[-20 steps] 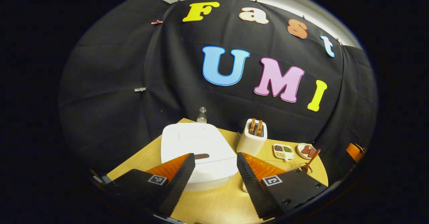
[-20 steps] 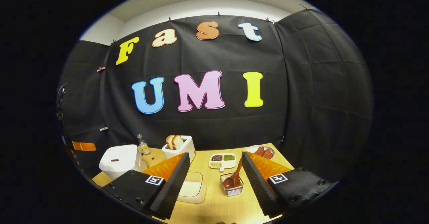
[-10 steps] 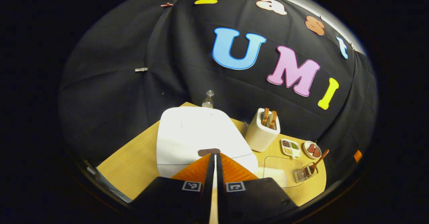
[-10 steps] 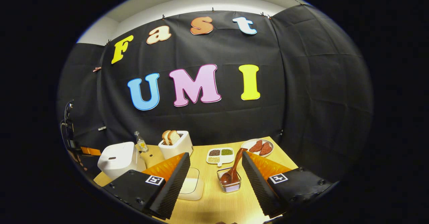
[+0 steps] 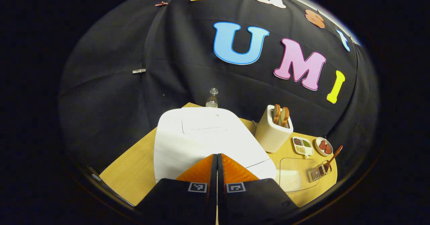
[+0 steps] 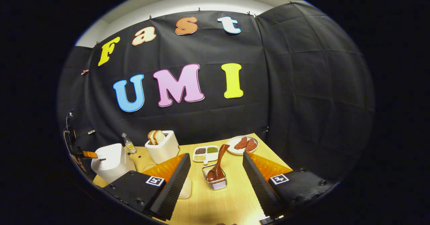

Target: Close the left gripper, press the button to open the rice cooker; take a wooden spoon from the chopstick holder with the right hand, scoop a spoonful of rice and pour it into the rice cooker, then put the wooden spoon back into the chopstick holder.

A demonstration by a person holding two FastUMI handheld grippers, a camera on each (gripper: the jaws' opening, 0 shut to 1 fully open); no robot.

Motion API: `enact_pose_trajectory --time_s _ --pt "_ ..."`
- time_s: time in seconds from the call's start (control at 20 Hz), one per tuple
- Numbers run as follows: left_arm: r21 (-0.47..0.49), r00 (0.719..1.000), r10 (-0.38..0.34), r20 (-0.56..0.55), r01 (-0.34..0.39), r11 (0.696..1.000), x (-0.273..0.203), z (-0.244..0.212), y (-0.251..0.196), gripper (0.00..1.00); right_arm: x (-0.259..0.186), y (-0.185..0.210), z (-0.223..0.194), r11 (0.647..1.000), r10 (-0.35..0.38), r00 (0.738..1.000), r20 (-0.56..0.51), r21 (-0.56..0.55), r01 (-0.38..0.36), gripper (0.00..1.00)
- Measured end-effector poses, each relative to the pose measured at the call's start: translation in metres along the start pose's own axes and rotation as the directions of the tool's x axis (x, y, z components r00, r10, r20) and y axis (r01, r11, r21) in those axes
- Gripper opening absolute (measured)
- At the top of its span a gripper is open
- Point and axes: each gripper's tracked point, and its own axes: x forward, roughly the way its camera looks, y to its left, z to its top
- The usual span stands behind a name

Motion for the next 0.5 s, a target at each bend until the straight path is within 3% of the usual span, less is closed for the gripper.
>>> enact_pose_trajectory --time_s 0.25,0.5 --pt "0.016 0.999 0.006 -0.041 -0.005 1.0 0.022 -0.008 0.001 0.04 -0.008 -0.015 -0.006 0.998 -0.042 0.999 -0.018 0.036 0.042 0.98" --pt "0.013 0.997 0.033 -0.071 -0.032 0.999 0.025 -0.013 0.002 0.07 -0.014 -0.022 -0.016 0.997 -0.06 0.998 -0.036 0.056 0.062 0.98"
